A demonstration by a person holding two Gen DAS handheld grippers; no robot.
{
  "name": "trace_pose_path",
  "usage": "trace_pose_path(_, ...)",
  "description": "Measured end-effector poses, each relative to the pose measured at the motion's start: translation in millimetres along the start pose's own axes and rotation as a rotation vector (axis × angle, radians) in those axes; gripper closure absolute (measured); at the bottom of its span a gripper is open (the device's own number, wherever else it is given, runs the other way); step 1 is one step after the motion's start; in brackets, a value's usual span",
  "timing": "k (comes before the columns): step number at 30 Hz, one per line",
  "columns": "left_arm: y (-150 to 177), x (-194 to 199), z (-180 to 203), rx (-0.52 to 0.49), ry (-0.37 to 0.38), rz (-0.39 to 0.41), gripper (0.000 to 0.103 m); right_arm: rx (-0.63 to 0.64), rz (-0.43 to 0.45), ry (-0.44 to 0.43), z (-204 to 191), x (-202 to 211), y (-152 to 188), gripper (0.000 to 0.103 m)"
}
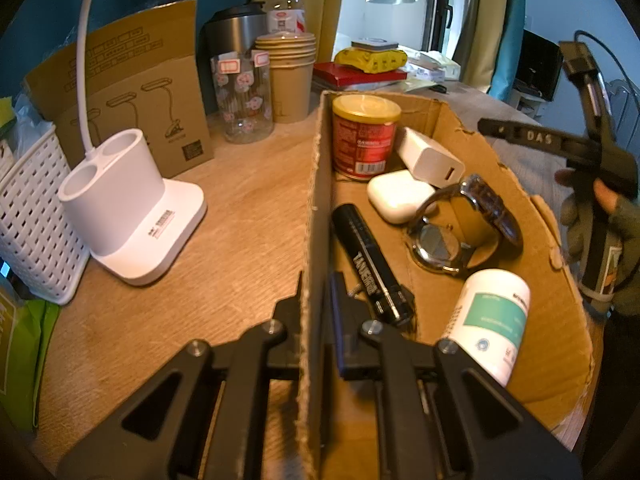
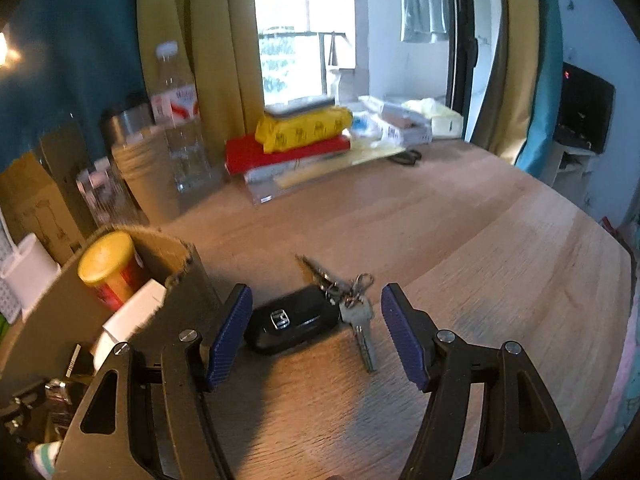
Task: Organize rigid objects
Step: 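Move the right gripper out of the box toward the black car key, then lower the right gripper around the black car key and close it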
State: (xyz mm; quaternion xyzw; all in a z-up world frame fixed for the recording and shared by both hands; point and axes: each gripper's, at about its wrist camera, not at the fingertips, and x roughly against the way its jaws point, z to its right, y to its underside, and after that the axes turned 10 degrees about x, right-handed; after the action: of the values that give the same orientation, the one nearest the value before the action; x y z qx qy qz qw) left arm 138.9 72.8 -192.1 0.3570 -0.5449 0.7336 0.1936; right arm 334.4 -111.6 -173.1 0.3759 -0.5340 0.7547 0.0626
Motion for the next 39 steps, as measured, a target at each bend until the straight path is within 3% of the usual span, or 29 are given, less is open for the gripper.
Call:
trace_pose_path(13, 0.0, 0.1, 0.5, -0.001, -0.001, 0.000, 0.093, 0.057, -0.068, -0.032, -14.5, -23.0, -0.4, 0.032)
trace_pose_path(17, 0.0, 0.0, 0.5, 0.000, -0.001, 0.000, 0.093, 0.065, -0.137, -0.074, -16.3, -38.9, -0.3, 0.032)
trace_pose_path(24, 0.2, 0.1, 0.0, 0.000, 0.000, 0.000, 0.093, 0.069, -0.191, -0.030, -15.4, -46.6, 3.7, 0.032)
trace_pose_path(39, 0.1, -0.1, 0.3, -0.001, -0.001, 0.000, 0.093, 0.007, -0.187, 0.054, 13.8, -37.7, 9.9, 0.032)
